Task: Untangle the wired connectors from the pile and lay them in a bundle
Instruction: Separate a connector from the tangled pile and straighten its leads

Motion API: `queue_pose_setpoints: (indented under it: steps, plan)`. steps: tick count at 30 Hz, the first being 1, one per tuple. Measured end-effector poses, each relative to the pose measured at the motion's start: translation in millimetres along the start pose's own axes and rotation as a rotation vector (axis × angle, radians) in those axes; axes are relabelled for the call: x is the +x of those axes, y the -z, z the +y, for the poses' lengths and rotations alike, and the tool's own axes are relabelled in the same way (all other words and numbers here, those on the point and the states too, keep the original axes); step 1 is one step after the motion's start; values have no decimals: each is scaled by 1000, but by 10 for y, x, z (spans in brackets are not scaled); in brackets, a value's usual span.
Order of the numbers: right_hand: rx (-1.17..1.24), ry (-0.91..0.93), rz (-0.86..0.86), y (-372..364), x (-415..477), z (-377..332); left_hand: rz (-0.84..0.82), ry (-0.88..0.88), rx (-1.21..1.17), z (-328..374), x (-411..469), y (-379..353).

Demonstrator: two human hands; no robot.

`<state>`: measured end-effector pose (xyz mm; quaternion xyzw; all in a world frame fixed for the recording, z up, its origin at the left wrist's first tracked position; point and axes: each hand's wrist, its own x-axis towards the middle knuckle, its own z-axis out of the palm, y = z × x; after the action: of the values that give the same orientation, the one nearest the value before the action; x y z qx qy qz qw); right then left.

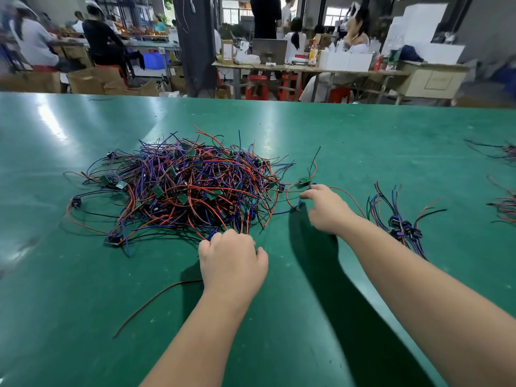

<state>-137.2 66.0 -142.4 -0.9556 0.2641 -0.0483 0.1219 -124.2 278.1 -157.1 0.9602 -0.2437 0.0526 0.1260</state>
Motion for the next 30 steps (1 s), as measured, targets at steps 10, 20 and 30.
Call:
queue_pose_setpoints:
  steps: [10, 20, 30]
  plan:
    - [-49, 129, 48, -74, 509, 292, 29, 39, -69, -42, 47, -1]
    - [345, -85, 523, 590, 747, 388, 48, 34, -105, -33, 51, -15]
    - [376, -111, 310, 178, 533, -18, 132, 25, -614, -48, 35, 62]
